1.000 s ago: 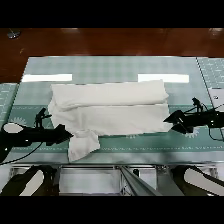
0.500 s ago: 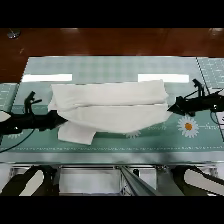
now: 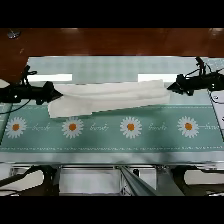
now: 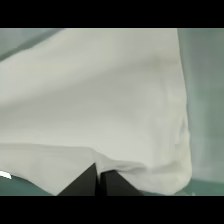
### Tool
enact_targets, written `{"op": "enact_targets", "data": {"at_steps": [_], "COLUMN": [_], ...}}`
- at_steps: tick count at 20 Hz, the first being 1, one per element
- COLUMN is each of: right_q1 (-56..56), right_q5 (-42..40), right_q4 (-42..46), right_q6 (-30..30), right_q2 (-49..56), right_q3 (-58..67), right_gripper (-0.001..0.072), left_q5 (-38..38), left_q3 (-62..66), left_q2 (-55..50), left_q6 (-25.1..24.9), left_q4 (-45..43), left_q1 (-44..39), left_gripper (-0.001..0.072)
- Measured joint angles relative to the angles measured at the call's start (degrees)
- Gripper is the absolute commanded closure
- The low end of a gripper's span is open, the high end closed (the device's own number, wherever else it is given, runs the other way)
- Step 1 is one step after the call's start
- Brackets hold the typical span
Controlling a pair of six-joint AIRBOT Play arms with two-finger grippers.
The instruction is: Fold the shirts.
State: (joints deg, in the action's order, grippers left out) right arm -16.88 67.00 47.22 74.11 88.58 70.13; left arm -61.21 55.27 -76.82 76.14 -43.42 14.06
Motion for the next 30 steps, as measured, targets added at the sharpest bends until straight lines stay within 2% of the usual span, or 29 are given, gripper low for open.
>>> {"op": "enact_targets", "data": {"at_steps": [4,5,6,7,8,11,15,18,22,23,24,25,26,27,28,30], "right_q1": [1.31,1.51,1.68,1.79,1.79,-0.04,-4.02,-4.22,-0.68,0.61,1.77,2.97,4.07,4.92,5.46,5.95], "right_q5": [-1.73,-1.81,-1.79,-2.08,-2.32,-0.83,4.39,7.52,9.94,9.99,9.99,9.7,9.66,10.62,11.65,13.75], "right_q4": [-0.61,-0.72,-0.76,-1.18,-1.42,-1.11,4.33,6.21,3.41,3.04,2.89,3.65,4.09,3.45,3.17,4.57], "right_q6": [3.34,4.02,4.72,5.03,5.11,4.96,6.32,6.88,6.25,5.81,5.55,5.35,5.29,5.22,5.18,5.29], "right_q2": [8.02,9.92,11.47,12.74,13.7,15.13,16.09,17.99,20.68,21.0,21.31,21.62,21.88,21.75,21.38,19.23], "right_q3": [8.09,9.77,11.06,12.2,12.94,15.69,17.16,16.92,16.92,17.07,17.35,17.73,18.34,19.21,19.87,20.65], "right_gripper": [0.0689,0.0605,0.0257,0.0078,0.008,0.008,0.0081,0.0081,0.0082,0.0131,0.0306,0.057,0.069,0.069,0.0691,0.0691], "left_q5": [0.79,0.83,0.85,0.9,0.74,-4.39,-11.21,-8.68,0.5,2.45,3.89,5.14,6.01,6.91,7.8,9.29], "left_q3": [9.29,10.73,11.78,12.52,13.14,16.2,18.29,14.47,6.21,4.61,3.28,2.38,1.7,1.27,0.96,0.63], "left_q2": [-10.19,-12.2,-13.9,-15.17,-16.31,-17.88,-14.84,-7.74,4.17,6.49,8.37,9.46,10.21,10.47,10.51,10.03], "left_q6": [2.49,2.95,3.13,3.39,3.52,4.0,7.3,8.33,8.11,8.11,8.11,8.11,8.11,8.11,8.11,7.93], "left_q4": [0.13,0.15,0.13,0.11,0.04,-2.8,-11.61,-14.6,-15.39,-15.47,-15.54,-15.34,-15.15,-14.82,-14.82,-14.27], "left_q1": [-0.48,-0.72,-0.94,-1.22,-1.33,0.44,5.6,6.38,0.11,-2.45,-5.53,-8.63,-11.91,-14.75,-17.49,-21.9], "left_gripper": [0.068,0.065,0.0323,0.002,0.0005,0.0007,0.0008,0.0007,0.0008,0.0007,0.0008,0.0011,0.014,0.0587,0.068,0.068]}}
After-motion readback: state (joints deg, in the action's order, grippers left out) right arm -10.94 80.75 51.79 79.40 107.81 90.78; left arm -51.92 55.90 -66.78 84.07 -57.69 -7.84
